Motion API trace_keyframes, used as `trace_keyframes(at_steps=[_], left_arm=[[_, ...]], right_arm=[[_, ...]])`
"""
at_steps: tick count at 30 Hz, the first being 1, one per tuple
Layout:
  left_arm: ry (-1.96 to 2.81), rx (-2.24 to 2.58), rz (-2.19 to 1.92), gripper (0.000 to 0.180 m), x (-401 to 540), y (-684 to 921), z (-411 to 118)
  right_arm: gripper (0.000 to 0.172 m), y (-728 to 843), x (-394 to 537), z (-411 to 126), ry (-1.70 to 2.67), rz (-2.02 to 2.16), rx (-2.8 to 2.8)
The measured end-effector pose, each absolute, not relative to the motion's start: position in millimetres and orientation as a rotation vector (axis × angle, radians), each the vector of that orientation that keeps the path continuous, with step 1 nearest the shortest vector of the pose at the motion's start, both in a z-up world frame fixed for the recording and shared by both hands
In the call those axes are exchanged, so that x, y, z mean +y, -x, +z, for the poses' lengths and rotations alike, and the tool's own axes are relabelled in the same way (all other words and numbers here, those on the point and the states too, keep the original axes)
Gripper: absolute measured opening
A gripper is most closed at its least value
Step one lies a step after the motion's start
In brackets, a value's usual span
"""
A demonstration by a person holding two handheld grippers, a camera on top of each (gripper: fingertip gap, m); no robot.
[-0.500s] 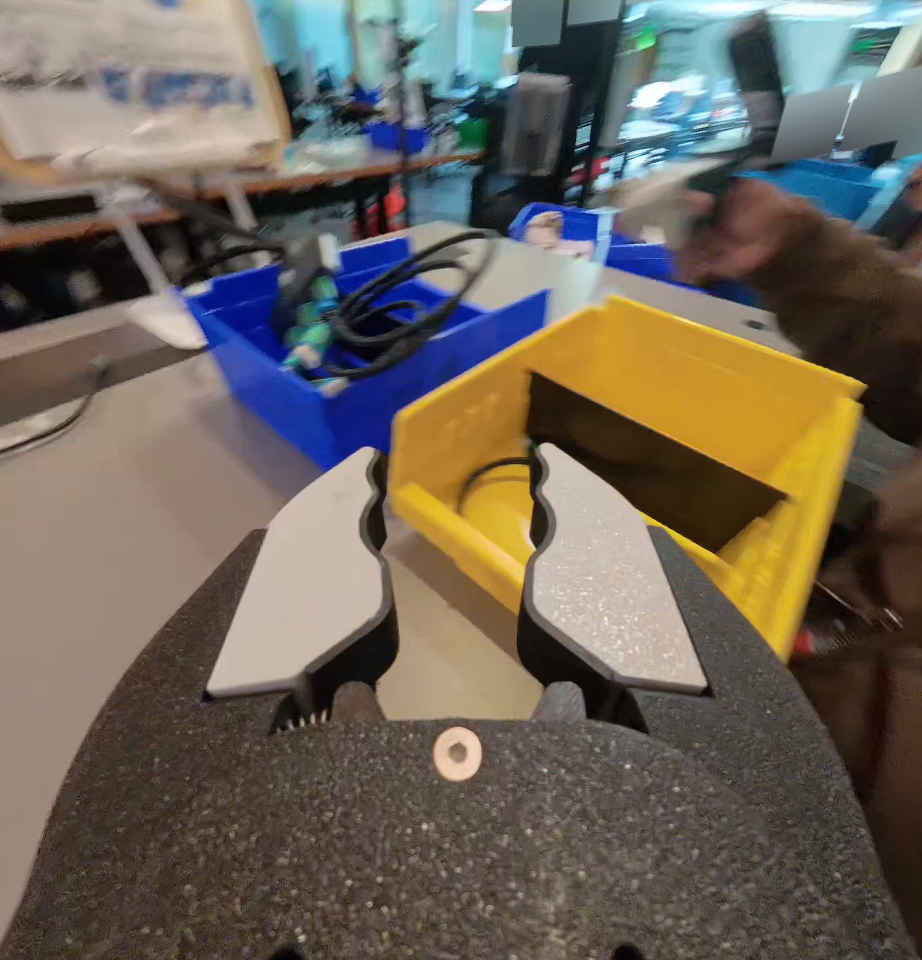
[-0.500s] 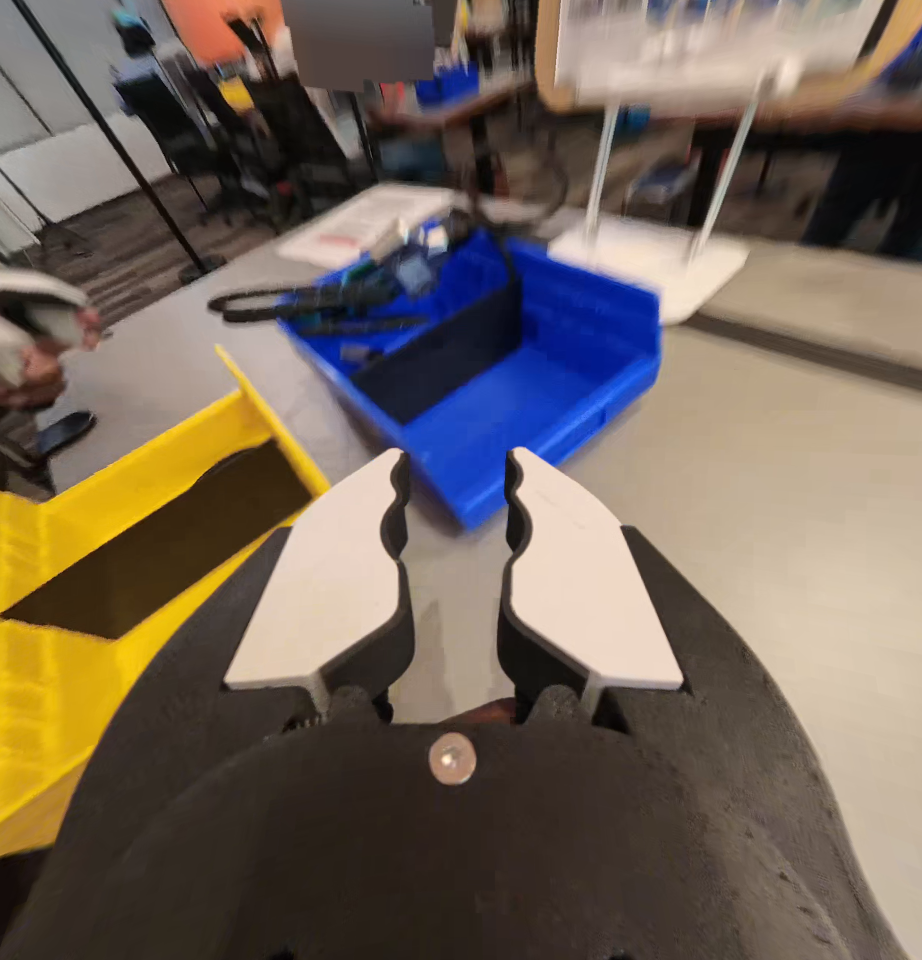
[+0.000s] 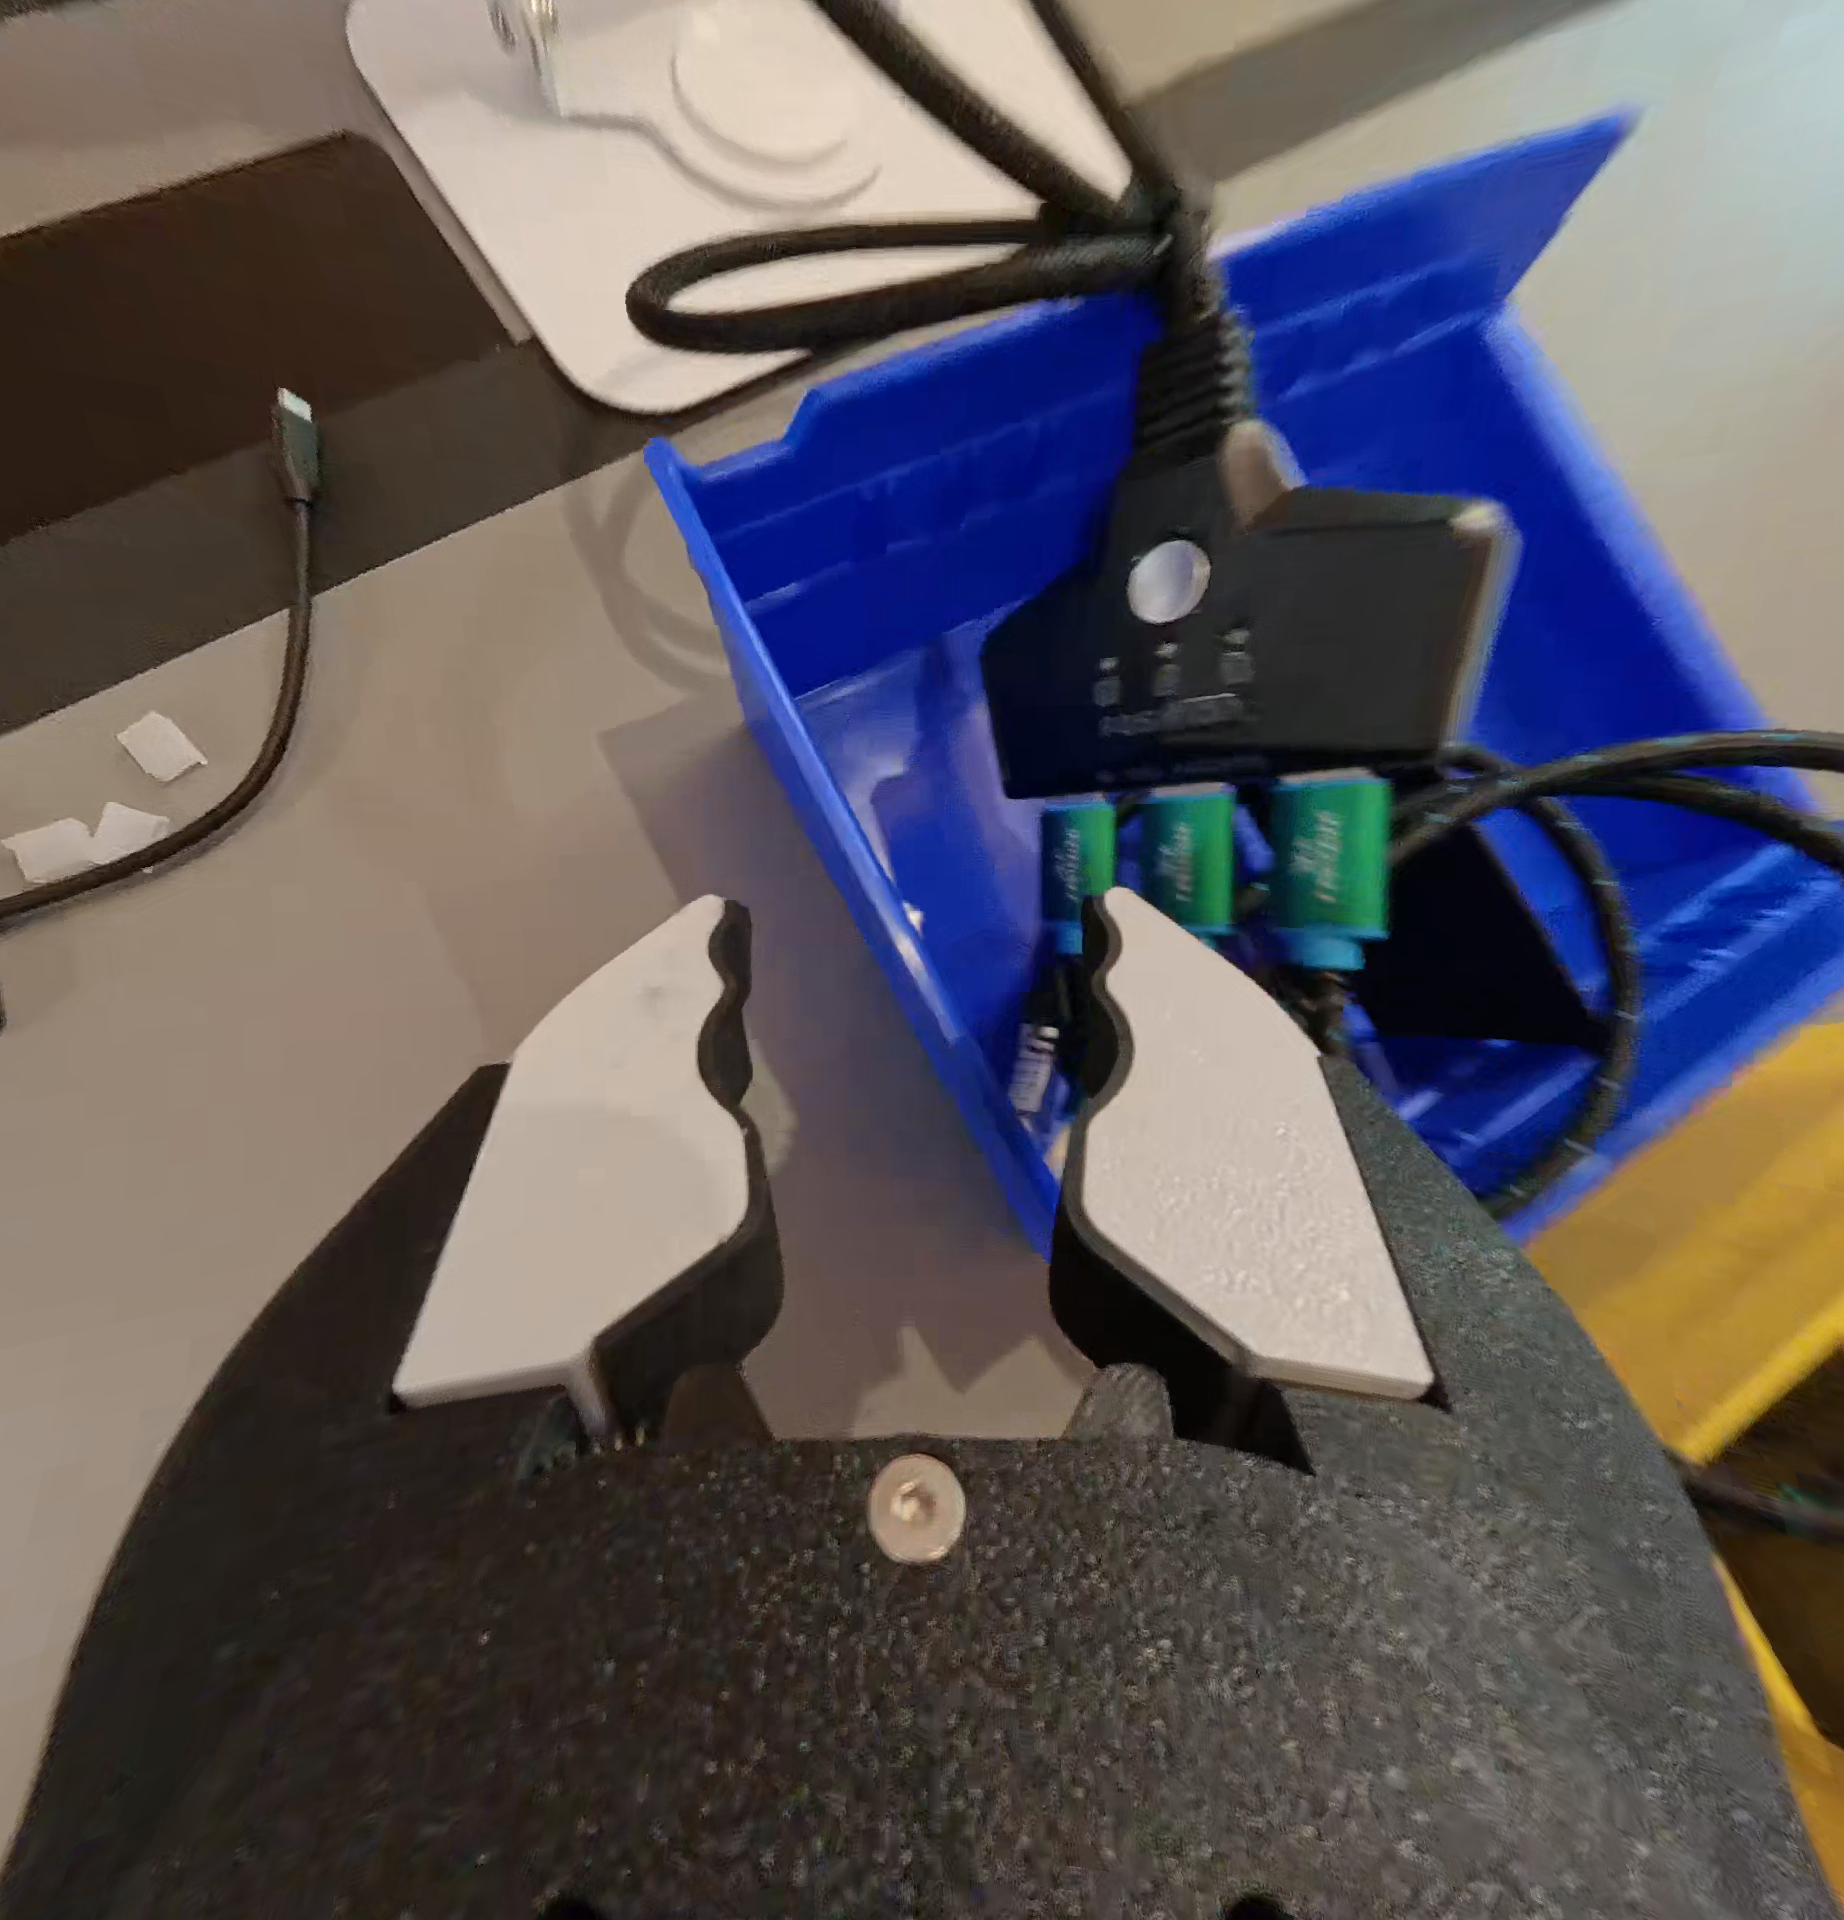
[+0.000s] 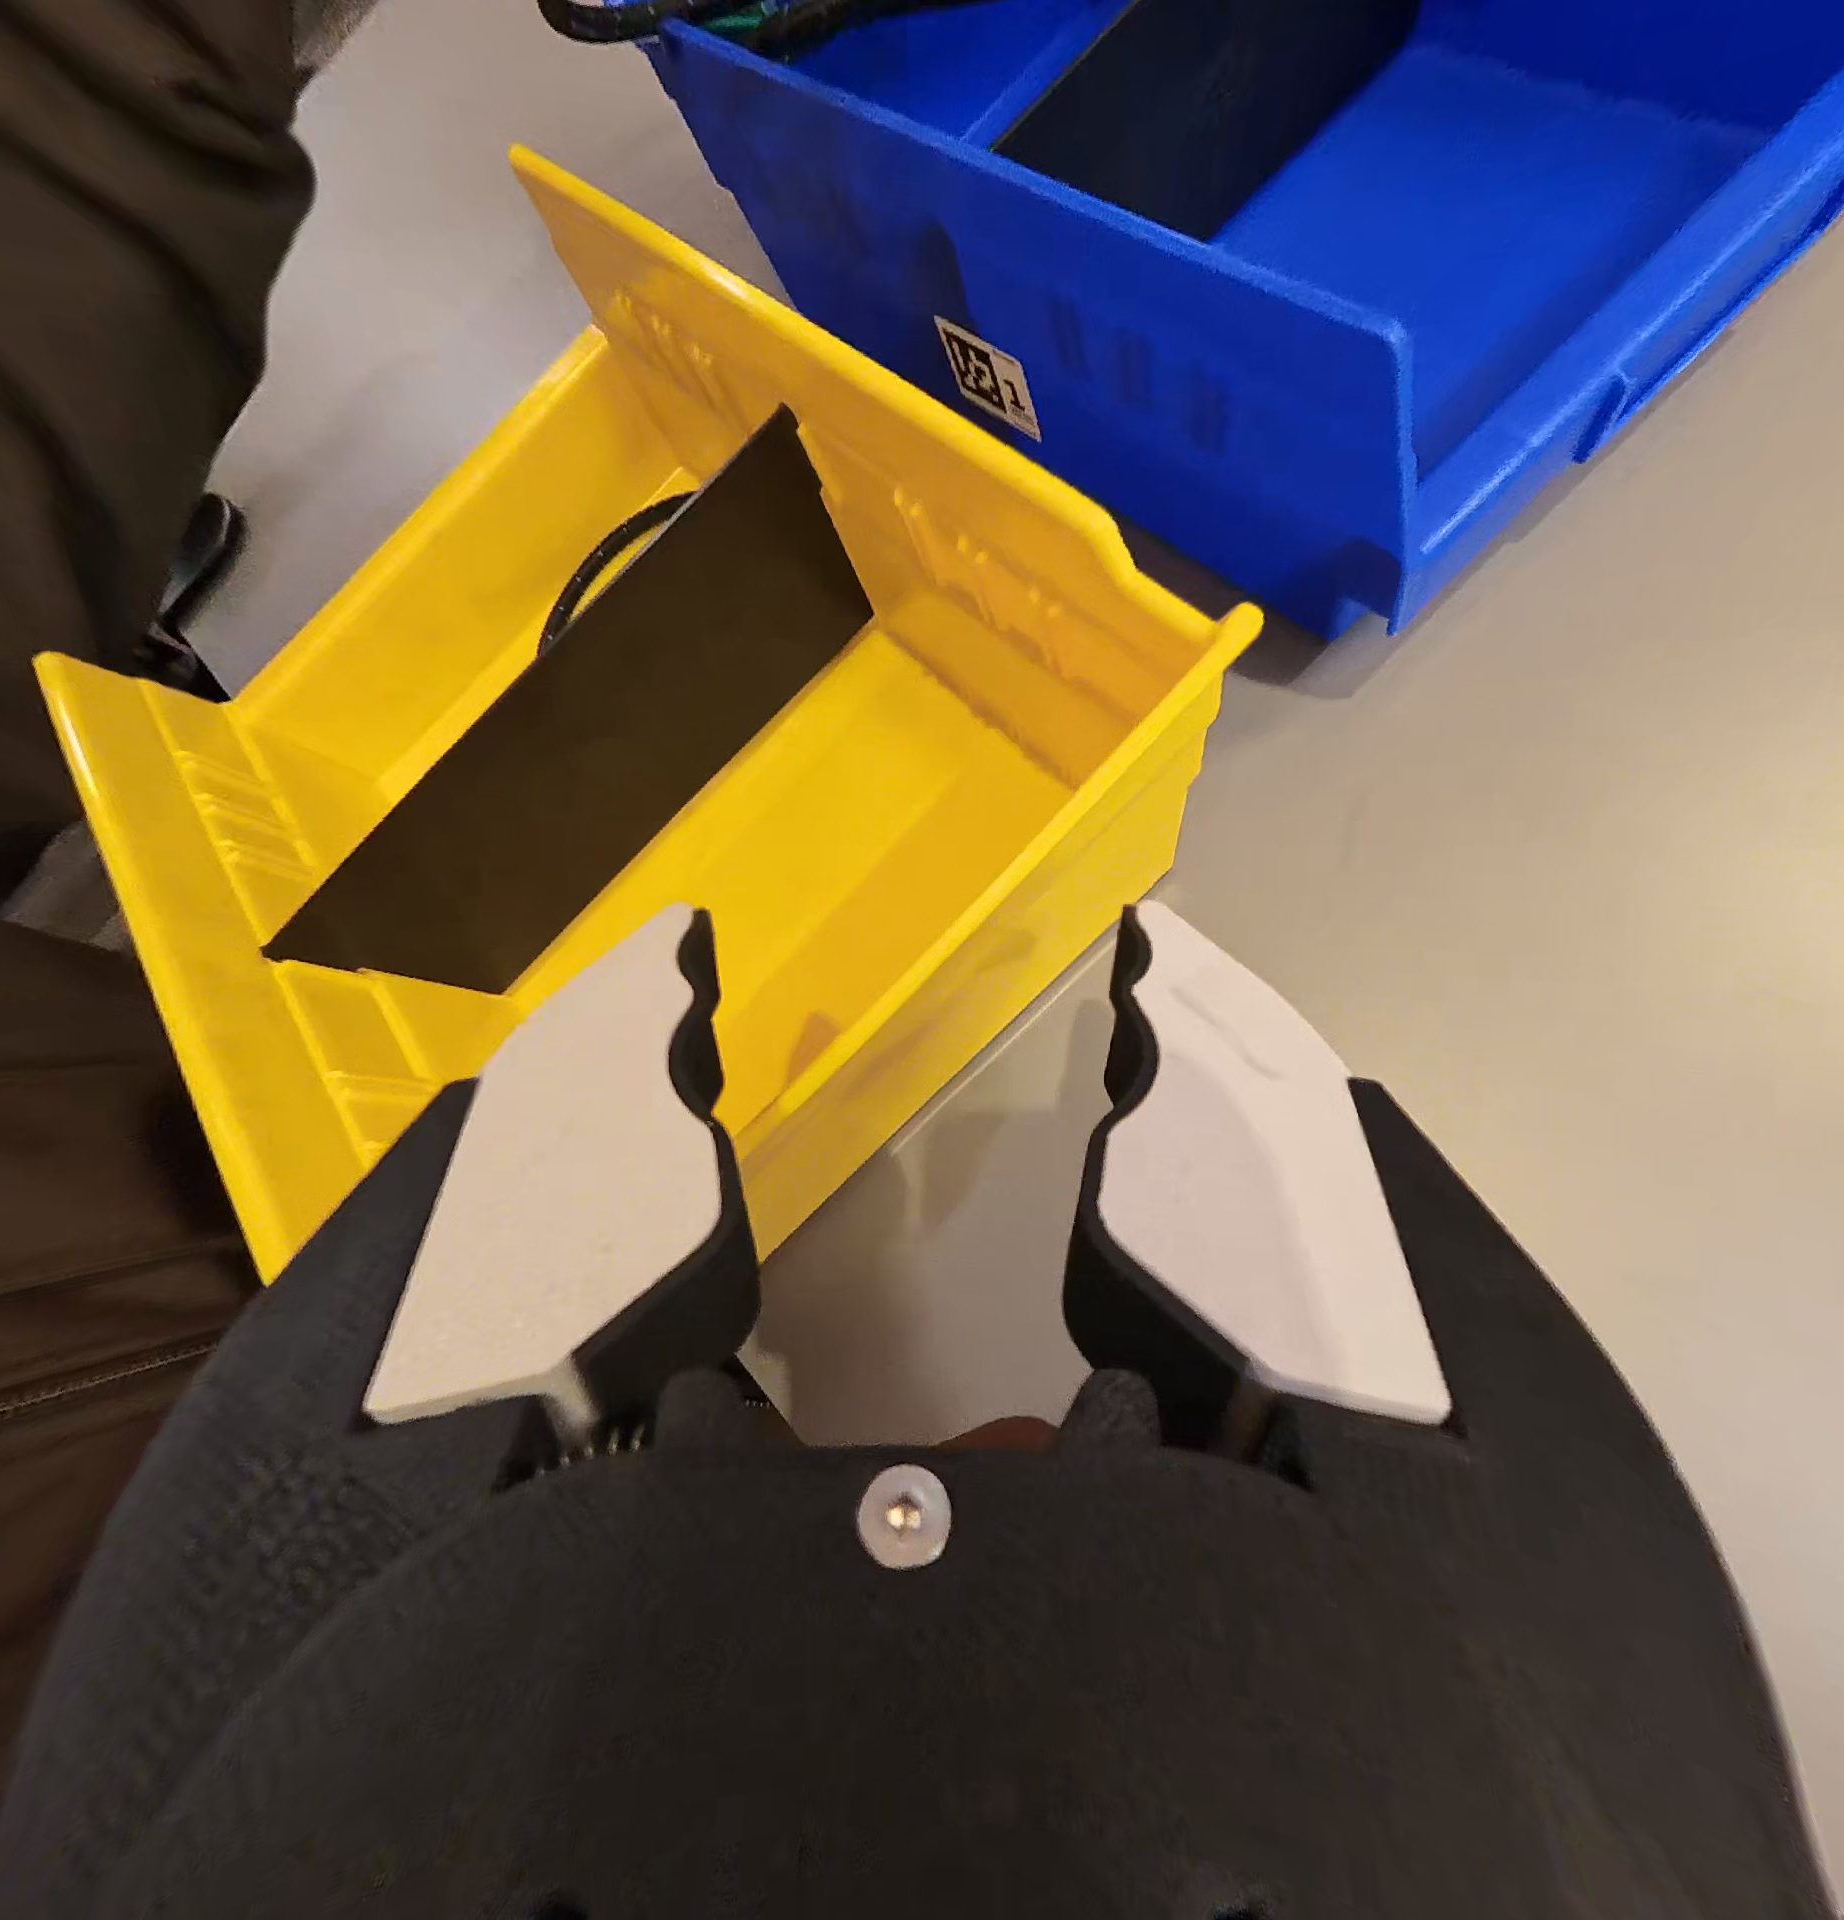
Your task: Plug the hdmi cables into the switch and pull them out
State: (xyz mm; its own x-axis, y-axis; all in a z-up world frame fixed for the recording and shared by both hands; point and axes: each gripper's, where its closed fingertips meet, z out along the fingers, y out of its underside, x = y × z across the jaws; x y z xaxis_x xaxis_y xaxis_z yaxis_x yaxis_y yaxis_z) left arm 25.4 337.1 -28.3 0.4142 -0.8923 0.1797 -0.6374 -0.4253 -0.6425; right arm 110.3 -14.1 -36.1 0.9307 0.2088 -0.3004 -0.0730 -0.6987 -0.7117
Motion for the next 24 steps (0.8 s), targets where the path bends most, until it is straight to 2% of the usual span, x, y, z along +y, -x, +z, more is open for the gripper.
trace_keyframes(at_steps=[3,5,7,9,10,13,16,19,24], left_arm=[[2.262,1.355,-0.548,0.066,351.4,-33.5,-50.8],[2.298,1.363,-0.547,0.061,353.9,-40.0,-58.2],[2.314,1.392,-0.517,0.053,355.0,-43.8,-65.5],[2.323,1.437,-0.497,0.038,352.7,-47.0,-74.1],[2.323,1.45,-0.495,0.028,351.4,-49.0,-77.9],[2.309,1.396,-0.453,0.018,359.4,-49.3,-81.7],[2.294,1.357,-0.428,0.006,369.7,-39.8,-82.6],[2.306,1.336,-0.459,0.005,377.0,-21.9,-82.5],[2.322,1.313,-0.392,0.005,398.6,26.9,-82.7]], right_arm=[[0.072,-105.5,-14.0,-36.9,2.34,0.479,-0.128],[0.073,-99.0,-13.7,-38.7,2.371,0.511,-0.149],[0.075,-94.7,-11.9,-42.5,2.407,0.514,-0.17],[0.076,-95.4,-6.9,-45.7,2.436,0.479,-0.186],[0.073,-96.1,-4.1,-47.4,2.447,0.459,-0.195],[0.061,-102.9,4.0,-56.3,2.478,0.346,-0.247],[0.031,-120.6,7.2,-68.5,2.51,0.204,-0.306],[0.007,-136.9,2.7,-74.3,2.547,0.216,-0.359],[0.008,-182.0,-9.2,-76.1,2.622,0.093,-0.5]])
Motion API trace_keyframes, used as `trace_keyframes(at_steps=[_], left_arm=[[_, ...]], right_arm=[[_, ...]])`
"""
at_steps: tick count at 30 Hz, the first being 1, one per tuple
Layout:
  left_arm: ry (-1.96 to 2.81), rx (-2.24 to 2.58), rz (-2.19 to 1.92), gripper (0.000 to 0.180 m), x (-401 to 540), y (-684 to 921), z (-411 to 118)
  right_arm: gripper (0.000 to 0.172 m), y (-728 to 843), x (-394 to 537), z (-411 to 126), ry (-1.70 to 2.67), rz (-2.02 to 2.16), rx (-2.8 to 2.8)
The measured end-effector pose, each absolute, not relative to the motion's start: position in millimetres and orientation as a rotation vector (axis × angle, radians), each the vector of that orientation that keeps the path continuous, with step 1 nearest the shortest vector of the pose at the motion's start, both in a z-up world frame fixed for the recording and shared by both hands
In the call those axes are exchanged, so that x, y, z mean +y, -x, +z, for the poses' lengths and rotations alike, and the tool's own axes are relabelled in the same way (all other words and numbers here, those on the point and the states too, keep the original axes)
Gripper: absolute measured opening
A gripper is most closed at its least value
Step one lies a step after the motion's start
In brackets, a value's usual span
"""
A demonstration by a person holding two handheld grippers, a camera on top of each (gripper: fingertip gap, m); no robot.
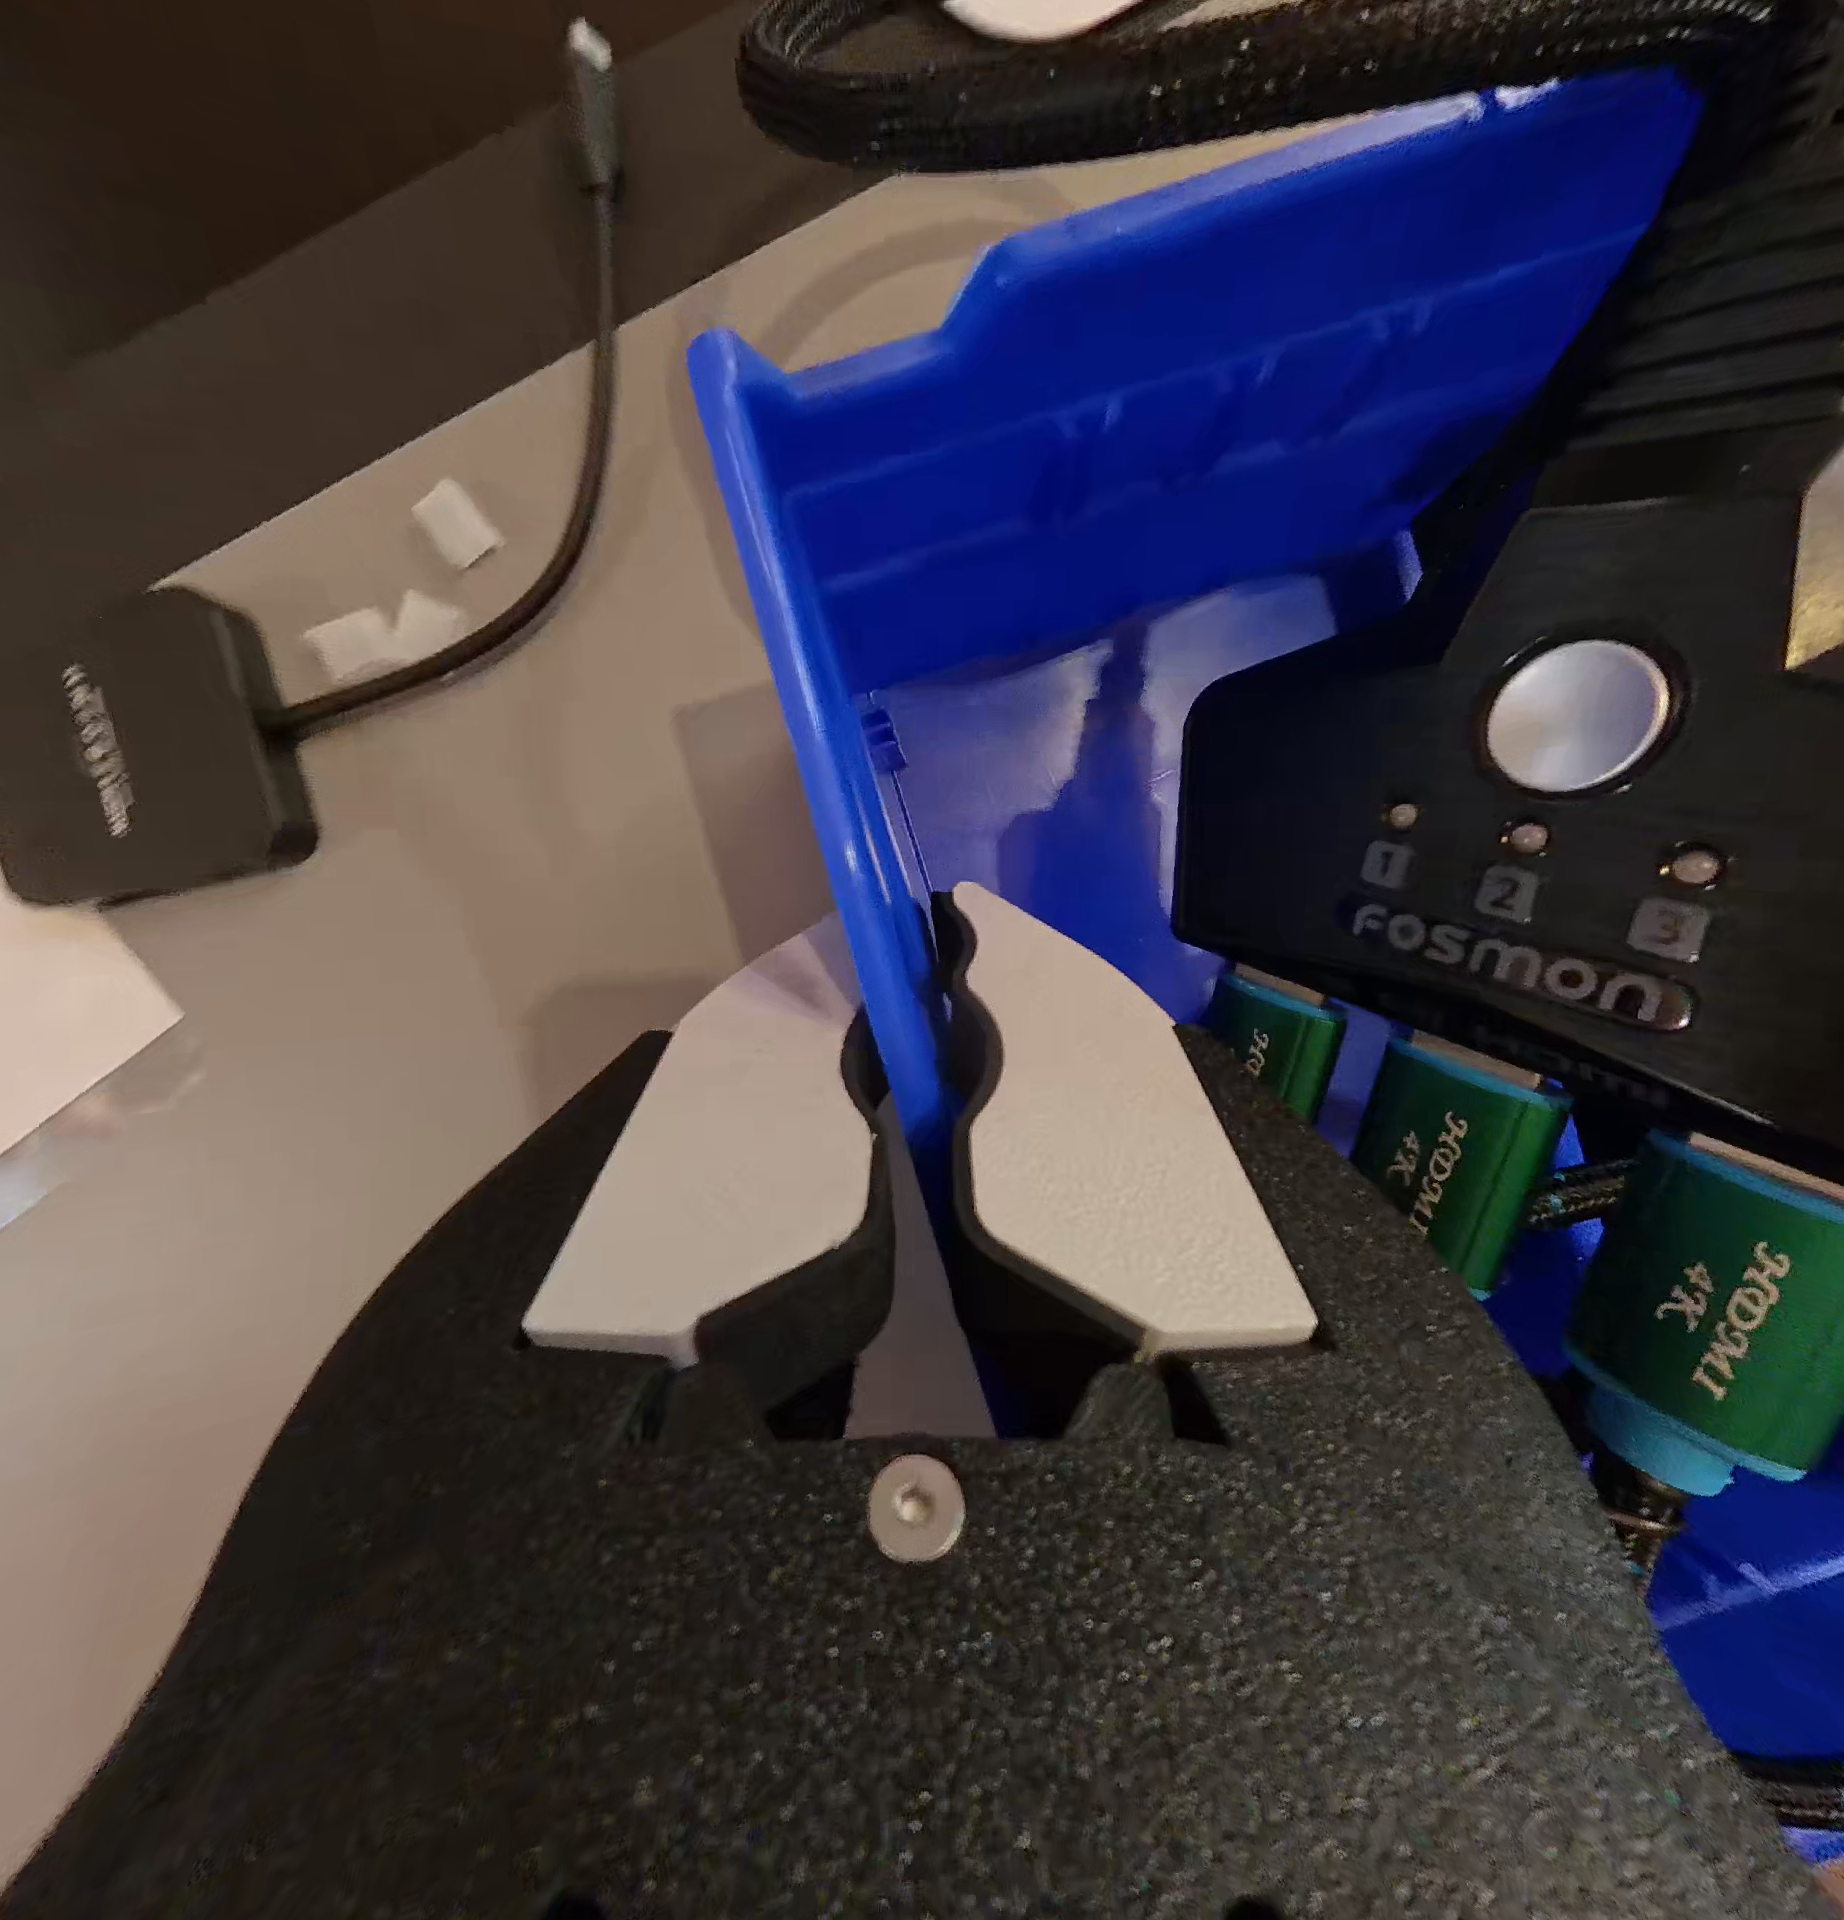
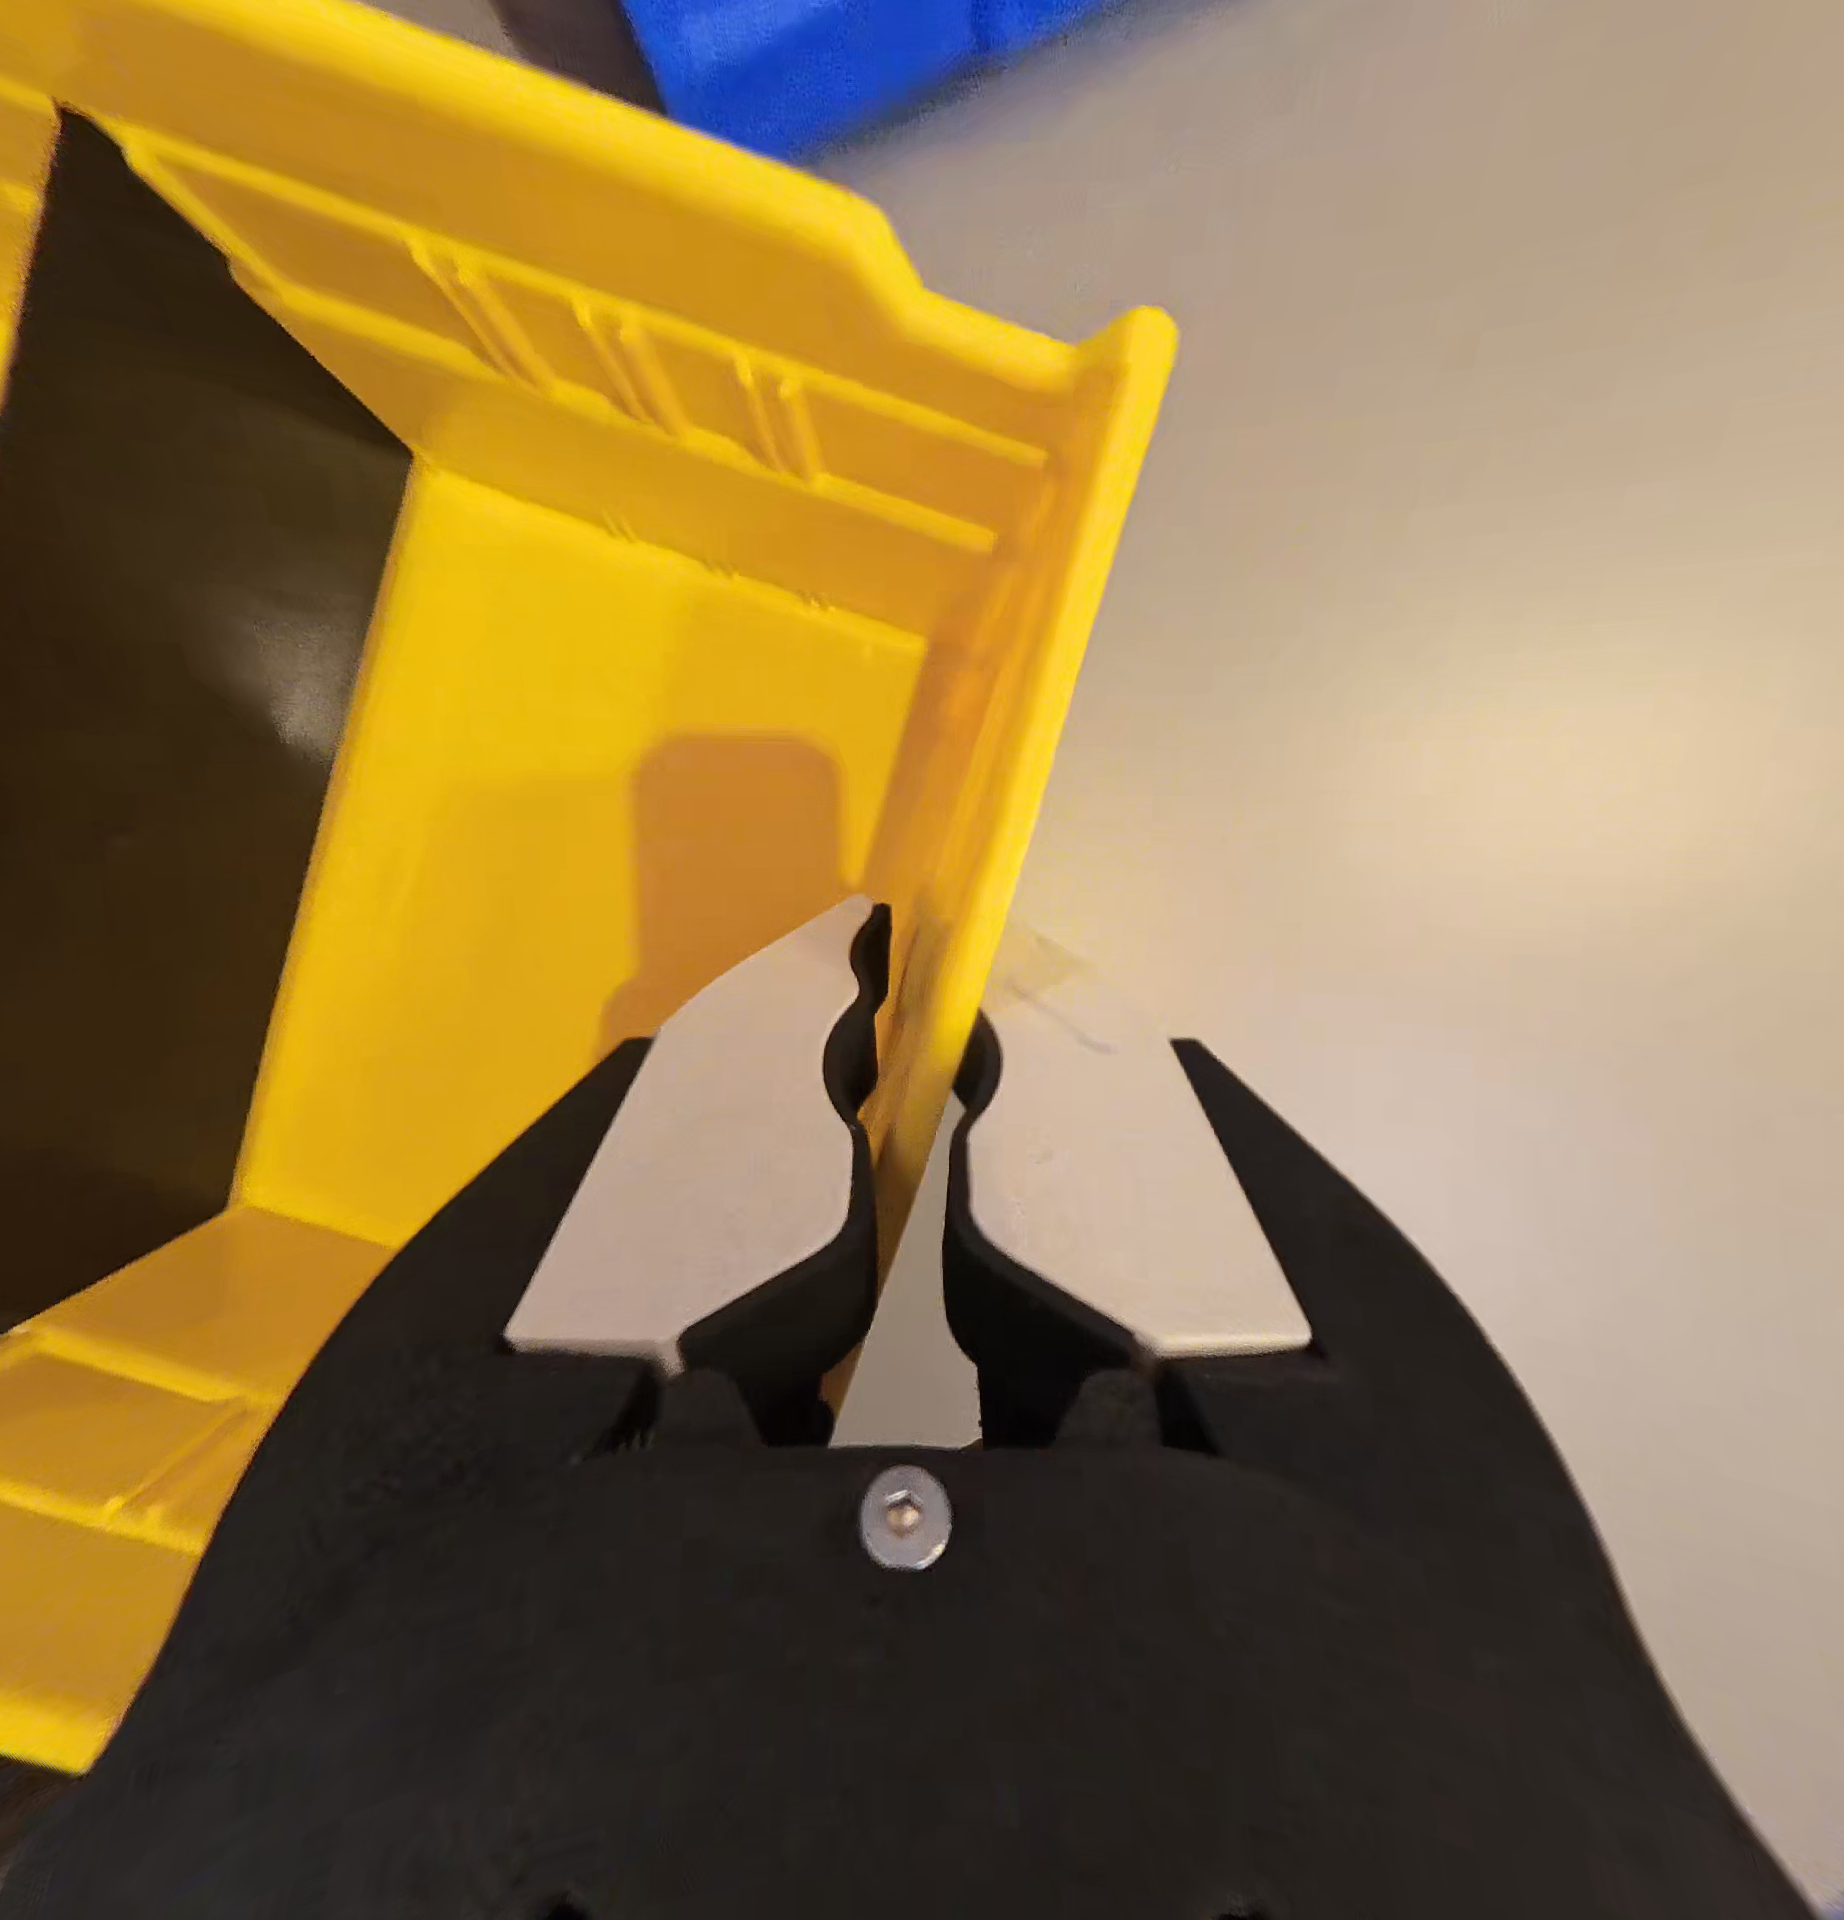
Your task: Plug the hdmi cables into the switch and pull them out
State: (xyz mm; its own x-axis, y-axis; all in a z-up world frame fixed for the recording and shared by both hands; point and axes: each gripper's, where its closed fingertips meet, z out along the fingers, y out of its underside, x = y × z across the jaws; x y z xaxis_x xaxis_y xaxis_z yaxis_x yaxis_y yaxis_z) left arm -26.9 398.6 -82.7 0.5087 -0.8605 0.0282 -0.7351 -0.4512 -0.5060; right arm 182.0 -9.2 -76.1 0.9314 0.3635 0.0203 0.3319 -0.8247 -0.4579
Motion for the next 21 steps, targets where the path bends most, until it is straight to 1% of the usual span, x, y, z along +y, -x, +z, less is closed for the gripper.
trace_keyframes(at_steps=[4,6,11,16,21], left_arm=[[2.341,1.318,-0.361,0.005,412.7,71.3,-82.8],[2.345,1.349,-0.308,0.006,419.6,95.7,-82.8],[2.341,1.482,-0.173,0.008,435.3,159.8,-83.6],[2.295,1.605,-0.103,0.011,451.2,222.9,-83.7],[2.235,1.687,-0.052,0.013,470.3,270.5,-83.6]], right_arm=[[0.011,-235.9,-17.9,-76.8,2.713,-0.063,-0.612],[0.015,-261.9,-23.0,-77.7,2.758,-0.128,-0.691],[0.021,-321.6,-20.8,-76.4,2.824,-0.283,-0.677],[0.028,-363.1,-12.1,-77.7,2.774,-0.405,-0.829],[0.029,-387.6,7.6,-77.7,2.734,-0.419,-0.953]])
